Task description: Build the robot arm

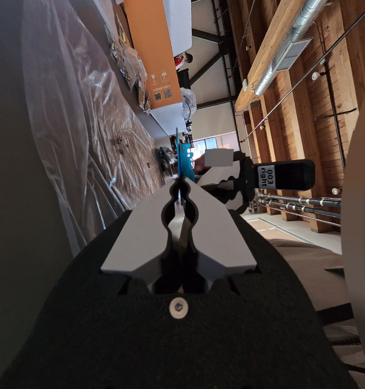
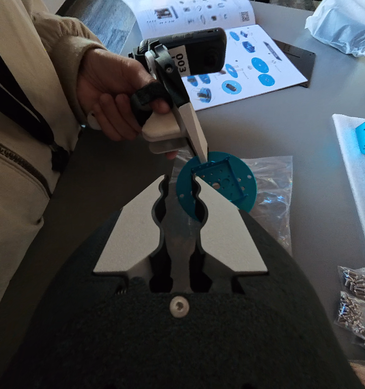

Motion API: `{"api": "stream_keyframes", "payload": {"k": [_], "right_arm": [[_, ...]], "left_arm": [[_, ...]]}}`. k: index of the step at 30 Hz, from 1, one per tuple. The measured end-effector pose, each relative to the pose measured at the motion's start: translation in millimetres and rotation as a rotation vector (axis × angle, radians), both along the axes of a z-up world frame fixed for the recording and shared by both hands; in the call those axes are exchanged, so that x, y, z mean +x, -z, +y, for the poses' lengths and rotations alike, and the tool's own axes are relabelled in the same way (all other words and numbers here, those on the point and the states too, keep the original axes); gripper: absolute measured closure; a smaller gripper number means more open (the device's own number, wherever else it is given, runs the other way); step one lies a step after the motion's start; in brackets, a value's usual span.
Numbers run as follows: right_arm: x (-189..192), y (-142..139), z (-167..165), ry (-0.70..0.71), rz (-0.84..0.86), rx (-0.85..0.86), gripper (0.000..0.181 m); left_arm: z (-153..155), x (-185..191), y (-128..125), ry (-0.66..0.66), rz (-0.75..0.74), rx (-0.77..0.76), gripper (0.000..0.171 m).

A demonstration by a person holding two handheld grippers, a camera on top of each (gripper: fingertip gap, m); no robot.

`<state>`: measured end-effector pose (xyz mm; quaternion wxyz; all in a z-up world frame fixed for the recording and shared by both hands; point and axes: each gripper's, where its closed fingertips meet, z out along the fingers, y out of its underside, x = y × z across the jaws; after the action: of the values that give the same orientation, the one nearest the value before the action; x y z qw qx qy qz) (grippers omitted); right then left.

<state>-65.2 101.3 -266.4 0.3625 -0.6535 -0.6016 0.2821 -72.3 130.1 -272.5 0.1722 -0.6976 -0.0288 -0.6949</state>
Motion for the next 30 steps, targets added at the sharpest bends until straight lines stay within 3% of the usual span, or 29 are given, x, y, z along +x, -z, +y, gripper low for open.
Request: {"api": "stream_keyframes", "payload": {"k": [5, 9, 17, 22, 28, 30], "right_arm": [[15, -22, 27, 0.159, 0.175, -0.04, 0.159], [21, -15, 40, 0.271, 0.195, 0.034, 0.159], [52, 0, 43, 0.514, 0.355, -0.114, 0.156], [73, 6, 44, 0.579, 0.319, -0.02, 0.156], [79, -3, 38, 0.6, 0.346, -0.028, 0.157], [82, -2, 39, 0.621, 0.347, -0.042, 0.157]], "left_arm": [[22, -5, 3, -0.046, 0.114, 0.152, 0.171], [38, -4, 1, -0.062, 0.261, 0.34, 0.171], [52, 14, -6, -0.014, 0.759, 1.05, 0.171], [45, 26, -5, 0.058, 1.001, 1.507, 0.171], [36, 36, 3, 0.139, 1.152, 1.801, 0.171], [33, 37, 5, 0.145, 1.164, 1.831, 0.171]]}}
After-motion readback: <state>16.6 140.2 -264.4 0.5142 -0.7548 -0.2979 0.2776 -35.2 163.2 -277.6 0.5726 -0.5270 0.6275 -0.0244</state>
